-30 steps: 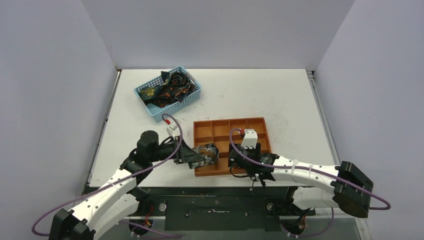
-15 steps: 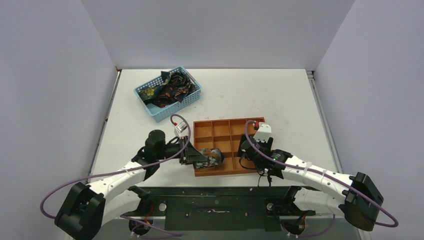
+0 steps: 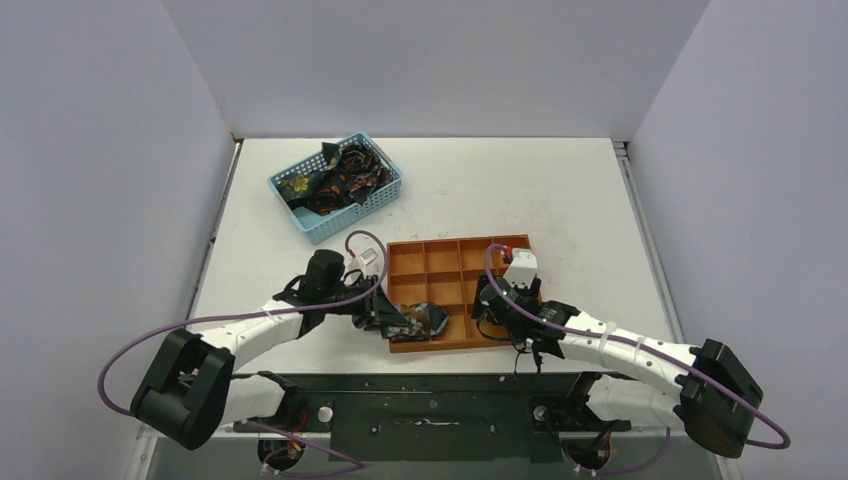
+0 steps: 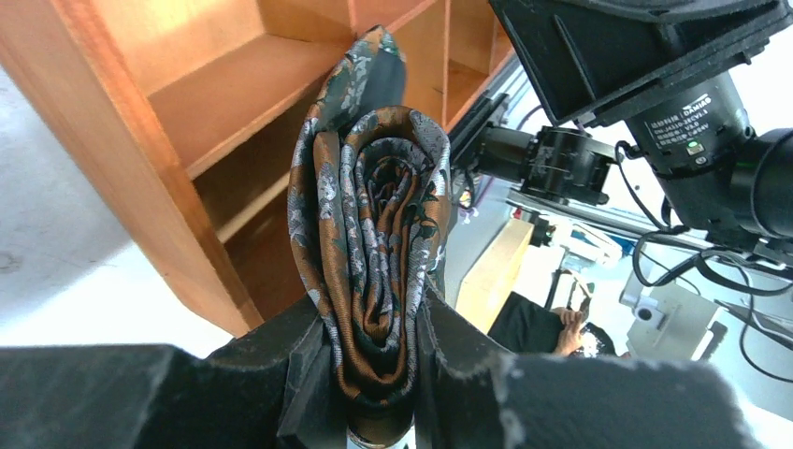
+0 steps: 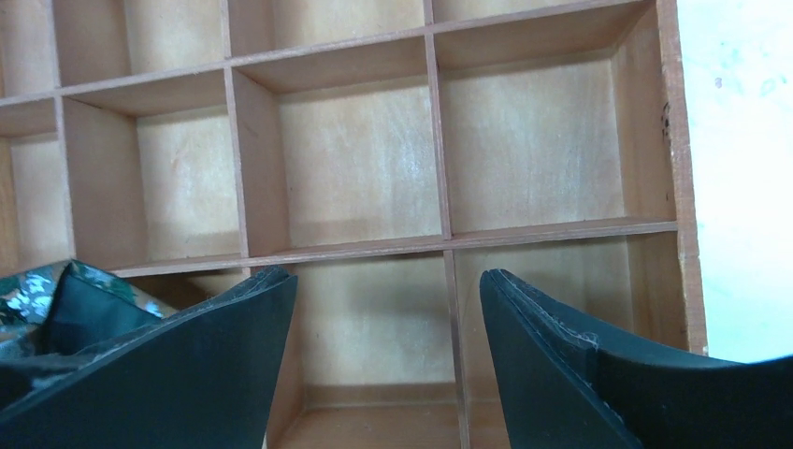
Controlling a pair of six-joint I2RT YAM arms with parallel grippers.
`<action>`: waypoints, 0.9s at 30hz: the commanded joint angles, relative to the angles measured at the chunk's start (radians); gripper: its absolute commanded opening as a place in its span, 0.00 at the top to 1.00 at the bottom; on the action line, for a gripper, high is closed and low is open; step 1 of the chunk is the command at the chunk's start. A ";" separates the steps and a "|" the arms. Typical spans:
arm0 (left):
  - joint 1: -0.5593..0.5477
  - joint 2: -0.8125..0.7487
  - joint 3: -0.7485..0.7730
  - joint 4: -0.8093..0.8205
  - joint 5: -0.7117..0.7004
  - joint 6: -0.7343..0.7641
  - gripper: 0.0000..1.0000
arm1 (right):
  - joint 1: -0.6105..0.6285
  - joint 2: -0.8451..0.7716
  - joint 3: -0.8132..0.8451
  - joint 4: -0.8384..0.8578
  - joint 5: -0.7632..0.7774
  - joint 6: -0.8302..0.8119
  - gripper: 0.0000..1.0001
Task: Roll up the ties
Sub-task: Place the tie in the storage box.
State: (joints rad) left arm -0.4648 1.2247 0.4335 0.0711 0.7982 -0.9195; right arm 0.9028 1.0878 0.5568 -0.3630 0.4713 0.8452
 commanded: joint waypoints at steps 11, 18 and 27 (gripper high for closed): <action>0.003 0.147 0.217 -0.465 -0.220 0.298 1.00 | 0.014 0.009 -0.054 0.076 -0.009 -0.011 0.27; -0.063 0.208 0.351 -0.674 -0.461 0.360 1.00 | 0.047 0.055 -0.082 0.137 -0.019 -0.001 0.27; -0.223 0.276 0.521 -0.849 -0.843 0.373 1.00 | 0.064 0.109 -0.111 0.199 -0.038 0.001 0.28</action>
State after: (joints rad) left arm -0.6392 1.4673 0.8856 -0.6445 0.2432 -0.5877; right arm 0.9573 1.1812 0.4538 -0.2317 0.4332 0.8459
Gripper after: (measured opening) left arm 0.215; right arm 0.722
